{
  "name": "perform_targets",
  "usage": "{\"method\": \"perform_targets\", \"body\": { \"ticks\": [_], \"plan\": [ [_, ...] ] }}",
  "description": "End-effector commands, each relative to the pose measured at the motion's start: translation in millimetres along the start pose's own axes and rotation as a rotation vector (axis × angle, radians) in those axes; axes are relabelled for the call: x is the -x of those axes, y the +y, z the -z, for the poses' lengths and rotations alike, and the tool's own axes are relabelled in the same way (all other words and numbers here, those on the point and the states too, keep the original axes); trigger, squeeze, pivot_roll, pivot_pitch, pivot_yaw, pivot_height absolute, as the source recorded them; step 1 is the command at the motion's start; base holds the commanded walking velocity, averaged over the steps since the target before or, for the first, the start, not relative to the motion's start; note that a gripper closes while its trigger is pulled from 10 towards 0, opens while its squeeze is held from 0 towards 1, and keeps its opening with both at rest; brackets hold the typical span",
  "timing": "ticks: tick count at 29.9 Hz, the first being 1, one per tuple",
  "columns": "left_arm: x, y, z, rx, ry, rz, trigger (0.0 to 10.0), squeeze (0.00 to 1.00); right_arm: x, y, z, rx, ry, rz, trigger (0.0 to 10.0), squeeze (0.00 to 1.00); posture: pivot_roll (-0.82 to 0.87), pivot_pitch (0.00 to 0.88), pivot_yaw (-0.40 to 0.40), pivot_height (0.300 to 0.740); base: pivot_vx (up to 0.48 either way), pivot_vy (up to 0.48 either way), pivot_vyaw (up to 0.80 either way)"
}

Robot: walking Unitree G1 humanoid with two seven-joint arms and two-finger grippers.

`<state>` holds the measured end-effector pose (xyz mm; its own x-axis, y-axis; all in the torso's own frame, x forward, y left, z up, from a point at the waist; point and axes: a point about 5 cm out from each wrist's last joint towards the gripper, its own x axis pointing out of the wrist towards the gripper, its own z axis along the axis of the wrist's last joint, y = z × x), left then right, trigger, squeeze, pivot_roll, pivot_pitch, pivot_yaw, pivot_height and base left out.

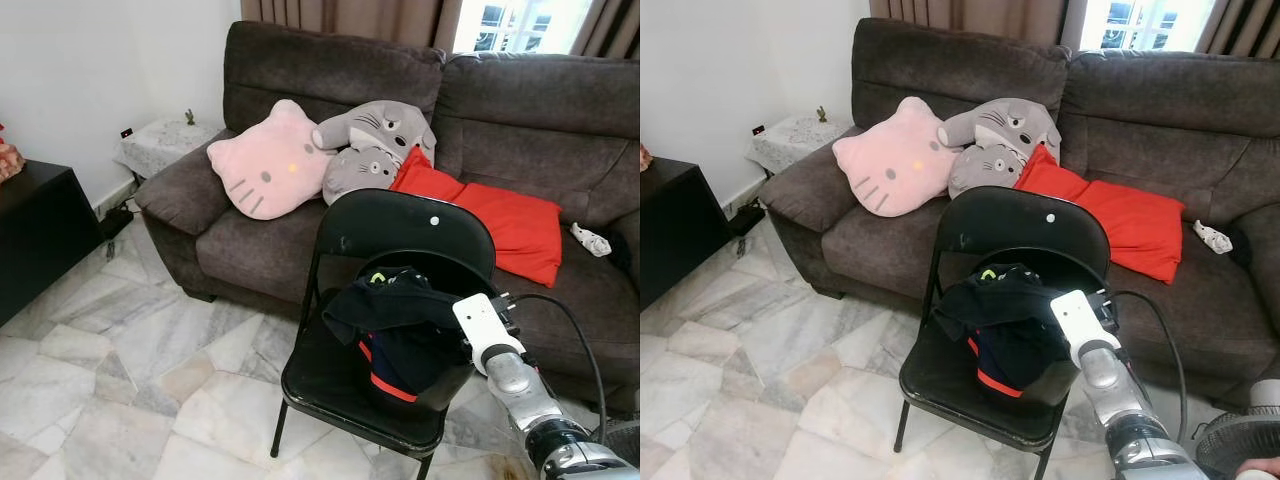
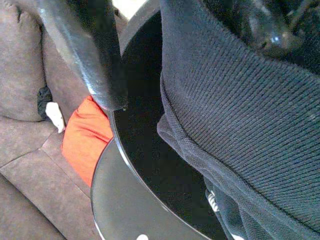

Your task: Hang hanger

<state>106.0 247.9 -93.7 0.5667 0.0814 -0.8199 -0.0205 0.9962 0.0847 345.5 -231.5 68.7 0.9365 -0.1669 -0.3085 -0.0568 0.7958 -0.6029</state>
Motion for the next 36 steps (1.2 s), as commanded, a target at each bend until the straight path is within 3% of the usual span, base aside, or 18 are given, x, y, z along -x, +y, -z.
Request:
{"method": "perform_targets", "body": {
  "ticks": [1,7,26,36],
  "plan": [
    [0.4,-0.1,1,-0.011,0.007,0.002,10.0,0.00,-2.5,-6.3,-7,0.014,-0.023,0.014,0.0,0.00,0.11,0.000,0.027,0.740,0.000,0.000,0.00],
    [-0.6,-1.4,0,-0.008,0.005,0.002,10.0,0.00,-1.6,-2.5,-6,0.057,-0.031,-0.007,0.0,0.00,0.11,0.000,0.024,0.740,0.000,0.000,0.00],
    [-0.2,-8.4,7,0.029,0.029,-0.012,10.0,0.00,-0.1,-7.1,2,0.044,-0.010,-0.005,0.0,0.00,0.12,0.000,-0.002,0.740,0.000,0.000,0.00],
    [2.6,-10.5,15,0.029,0.051,-0.011,10.0,0.00,-1.2,-16.5,1,-0.076,0.000,0.042,0.0,0.00,0.12,0.000,-0.013,0.740,0.000,0.000,0.00]
  ]
}}
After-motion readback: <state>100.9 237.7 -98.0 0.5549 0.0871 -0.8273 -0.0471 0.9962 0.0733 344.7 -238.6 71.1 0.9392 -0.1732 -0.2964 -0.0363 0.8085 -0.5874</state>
